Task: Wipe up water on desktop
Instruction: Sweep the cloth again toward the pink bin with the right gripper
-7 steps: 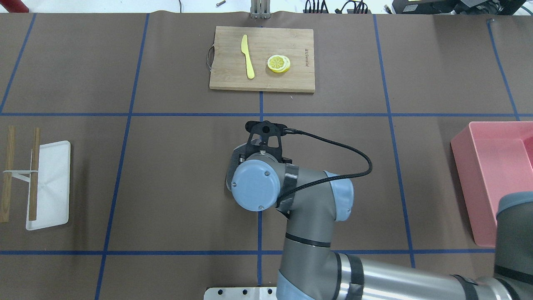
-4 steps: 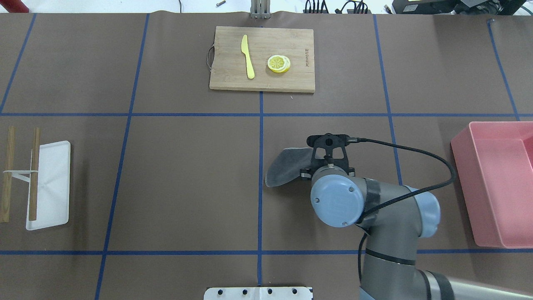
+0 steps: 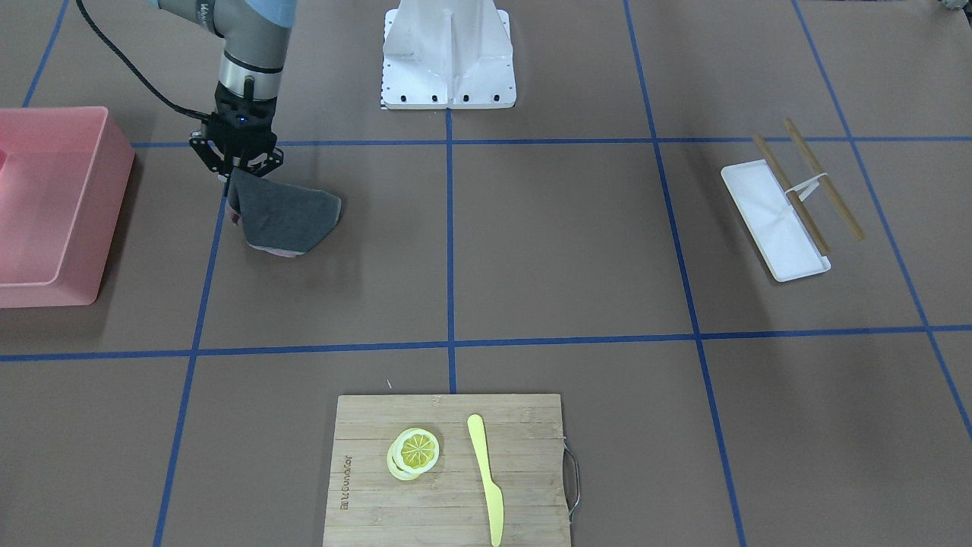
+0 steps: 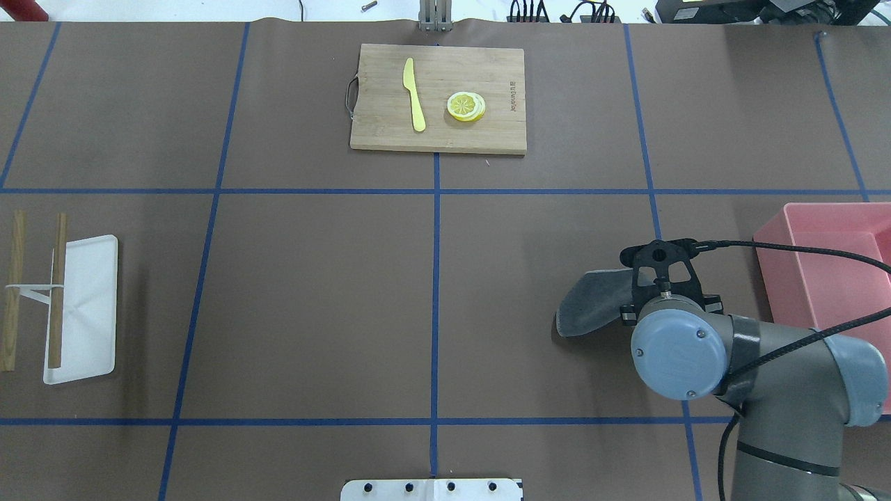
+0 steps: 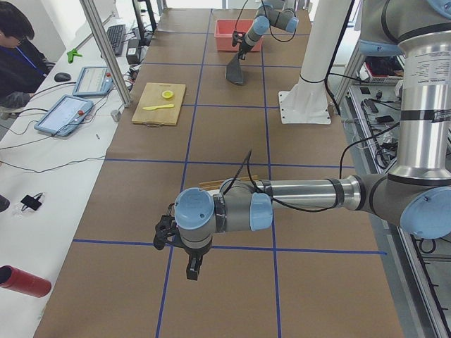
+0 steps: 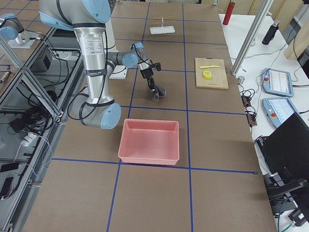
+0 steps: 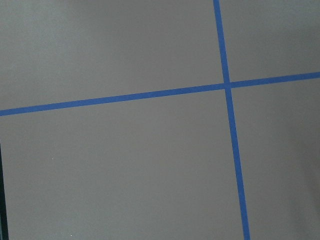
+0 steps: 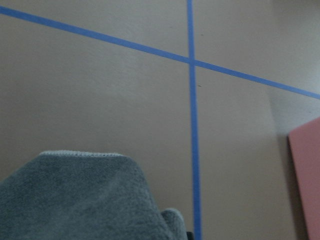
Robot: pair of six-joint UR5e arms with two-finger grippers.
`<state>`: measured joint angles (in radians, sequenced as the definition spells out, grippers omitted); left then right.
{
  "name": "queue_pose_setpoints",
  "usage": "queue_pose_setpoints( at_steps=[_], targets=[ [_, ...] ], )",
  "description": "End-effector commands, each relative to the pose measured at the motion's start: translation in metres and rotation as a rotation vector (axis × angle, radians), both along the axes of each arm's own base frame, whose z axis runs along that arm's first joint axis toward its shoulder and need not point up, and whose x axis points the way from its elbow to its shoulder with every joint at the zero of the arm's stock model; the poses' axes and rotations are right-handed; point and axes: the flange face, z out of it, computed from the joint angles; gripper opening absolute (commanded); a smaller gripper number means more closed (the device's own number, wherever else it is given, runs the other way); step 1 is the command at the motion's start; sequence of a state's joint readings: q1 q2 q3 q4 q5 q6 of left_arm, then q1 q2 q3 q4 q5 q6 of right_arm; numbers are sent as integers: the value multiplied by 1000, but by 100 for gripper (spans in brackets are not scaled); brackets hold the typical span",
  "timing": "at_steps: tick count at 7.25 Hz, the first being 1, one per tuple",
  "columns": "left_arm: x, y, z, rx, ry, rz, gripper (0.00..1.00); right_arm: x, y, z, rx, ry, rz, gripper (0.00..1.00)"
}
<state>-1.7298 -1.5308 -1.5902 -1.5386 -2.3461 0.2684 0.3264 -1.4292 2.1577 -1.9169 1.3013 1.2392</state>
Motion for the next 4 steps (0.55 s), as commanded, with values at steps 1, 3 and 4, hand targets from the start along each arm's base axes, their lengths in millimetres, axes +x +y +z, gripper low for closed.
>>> queue_pose_setpoints(
  at_steps=[1,3,4],
  targets=[
    [0,0,-1,2,-1,-1,98,42,-5,50,-27,164,-29,0],
    [0,-1,-2,5,-1,-1,99,6,-14,22,-6,110,-31,0],
    [0,-2,-3,5,0,-1,98,-58,-31,-10,3,64,-18,0]
  ],
)
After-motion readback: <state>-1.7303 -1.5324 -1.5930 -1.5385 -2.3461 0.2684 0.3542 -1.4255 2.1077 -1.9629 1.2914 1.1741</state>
